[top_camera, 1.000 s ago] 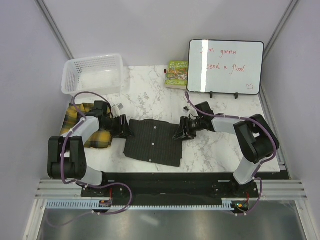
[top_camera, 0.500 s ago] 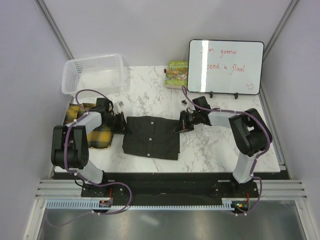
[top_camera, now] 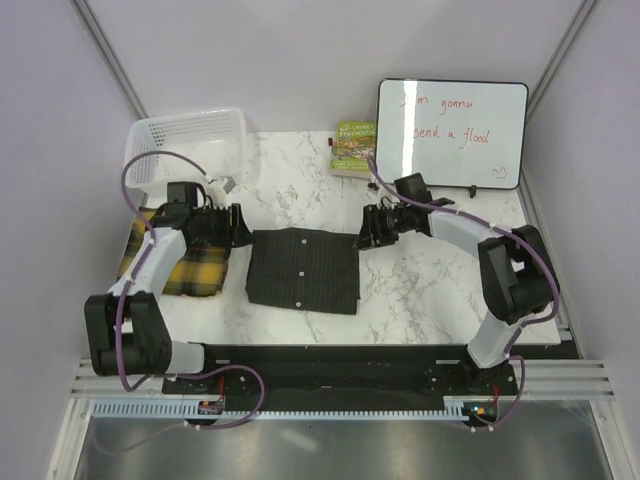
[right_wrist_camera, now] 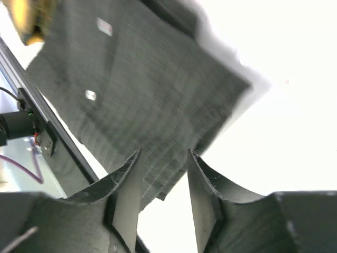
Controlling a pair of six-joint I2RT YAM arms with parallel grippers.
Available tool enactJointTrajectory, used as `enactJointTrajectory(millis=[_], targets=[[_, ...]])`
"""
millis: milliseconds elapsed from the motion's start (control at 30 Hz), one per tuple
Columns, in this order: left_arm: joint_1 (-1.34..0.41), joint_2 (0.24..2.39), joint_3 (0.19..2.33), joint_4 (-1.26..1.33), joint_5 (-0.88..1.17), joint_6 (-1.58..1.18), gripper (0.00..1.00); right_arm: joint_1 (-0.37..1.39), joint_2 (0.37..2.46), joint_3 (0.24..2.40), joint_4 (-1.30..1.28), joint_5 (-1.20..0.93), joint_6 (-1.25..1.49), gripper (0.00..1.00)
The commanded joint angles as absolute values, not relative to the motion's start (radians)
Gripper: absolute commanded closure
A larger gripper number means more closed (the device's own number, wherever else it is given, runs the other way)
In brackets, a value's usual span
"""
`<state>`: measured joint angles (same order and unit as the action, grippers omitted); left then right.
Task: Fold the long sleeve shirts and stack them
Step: Fold the shirt
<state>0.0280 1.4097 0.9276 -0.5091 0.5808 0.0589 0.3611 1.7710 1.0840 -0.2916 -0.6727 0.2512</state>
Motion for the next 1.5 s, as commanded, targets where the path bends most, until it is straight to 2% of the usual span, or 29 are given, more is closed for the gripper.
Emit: enactJointTrajectory(millis=[0,133,167,267,500,667,767,833,967,1000,1133,1333,1467], targets=[[0.022,1.321,0.992,-0.543,0.773,0.245,0.43,0.38,1.677,1.199,-0.339,-0.647,0.057,0.57],[-0.05,1.432,1.051,-0.551,0.813,0.2,0.52,0.452,1.768,1.302,-0.319,-0.649,0.061,0.67],[-0.07,1.463,1.072,-0.549,0.816,0.183,0.58,0.468,1.79,1.321,-0.313,-0.649,0.075,0.71],[-0.077,1.584,1.12,-0.537,0.807,0.121,0.63,0.506,1.89,1.388,-0.298,-0.65,0.087,0.72],[-0.055,1.856,1.245,-0.434,0.718,-0.024,0.66,0.503,2.118,1.488,-0.278,-0.551,0.062,0.74],[-0.034,2.014,1.334,-0.41,0.725,-0.109,0.65,0.476,2.195,1.552,-0.279,-0.449,0.014,0.75],[-0.02,1.929,1.326,-0.414,0.8,-0.12,0.59,0.457,2.165,1.577,-0.307,-0.488,0.037,0.72],[-0.009,1.84,1.284,-0.425,0.888,-0.179,0.55,0.454,2.059,1.534,-0.295,-0.584,0.111,0.67],[-0.04,1.553,1.048,-0.387,1.089,-0.349,0.51,0.481,1.844,1.367,-0.154,-0.754,0.363,0.63],[-0.055,1.449,1.007,-0.37,1.103,-0.397,0.5,0.498,1.782,1.292,-0.112,-0.776,0.388,0.63],[-0.118,1.315,0.754,-0.22,1.118,-0.532,0.5,0.584,1.736,1.165,-0.094,-0.824,0.443,0.63],[-0.133,1.399,0.589,-0.103,1.082,-0.64,0.54,0.607,1.835,1.056,-0.08,-0.839,0.434,0.65],[-0.124,1.457,0.538,-0.132,0.886,-0.602,0.54,0.591,1.925,1.049,-0.138,-0.813,0.371,0.66]])
